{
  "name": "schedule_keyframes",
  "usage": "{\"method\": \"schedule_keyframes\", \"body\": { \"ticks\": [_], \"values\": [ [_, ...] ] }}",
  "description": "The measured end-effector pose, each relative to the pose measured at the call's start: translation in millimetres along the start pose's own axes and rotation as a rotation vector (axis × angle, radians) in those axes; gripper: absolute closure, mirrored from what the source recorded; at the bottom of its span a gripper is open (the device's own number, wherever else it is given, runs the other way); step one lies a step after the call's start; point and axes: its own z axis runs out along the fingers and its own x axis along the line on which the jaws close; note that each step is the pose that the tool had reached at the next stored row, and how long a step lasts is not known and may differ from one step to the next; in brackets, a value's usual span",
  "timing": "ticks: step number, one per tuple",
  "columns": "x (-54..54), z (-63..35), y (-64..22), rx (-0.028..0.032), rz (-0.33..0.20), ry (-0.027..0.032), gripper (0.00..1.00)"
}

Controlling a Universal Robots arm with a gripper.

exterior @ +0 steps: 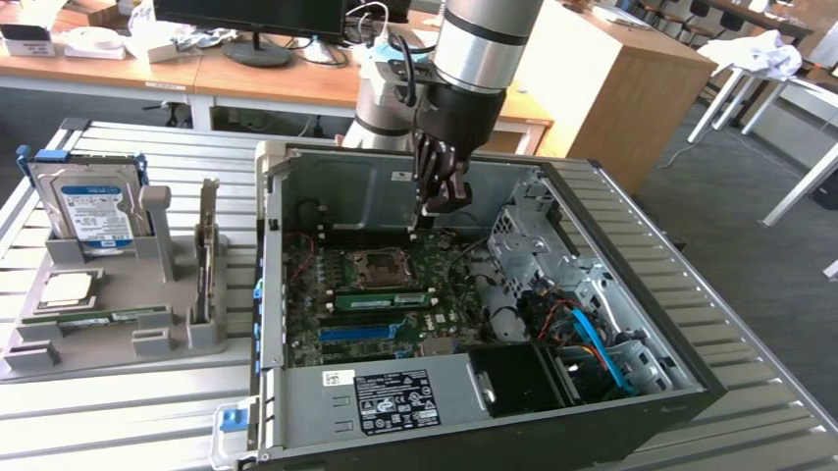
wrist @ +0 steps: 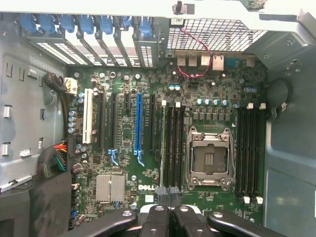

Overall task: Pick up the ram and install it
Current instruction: 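Press down the ram until it locks into place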

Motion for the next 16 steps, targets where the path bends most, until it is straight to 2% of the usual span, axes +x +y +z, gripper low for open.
{"method": "schedule_keyframes", "body": {
  "ticks": [11, 13, 16],
  "values": [
    [0.0, 0.0, -0.6, 0.0, -0.001, 0.0001, 0.9],
    [0.2, -0.2, -3.3, 0.0, 0.0, 0.0001, 0.9],
    [0.8, -0.4, -14.0, -0.0011, 0.0, 0.0, 0.9]
  ]
}}
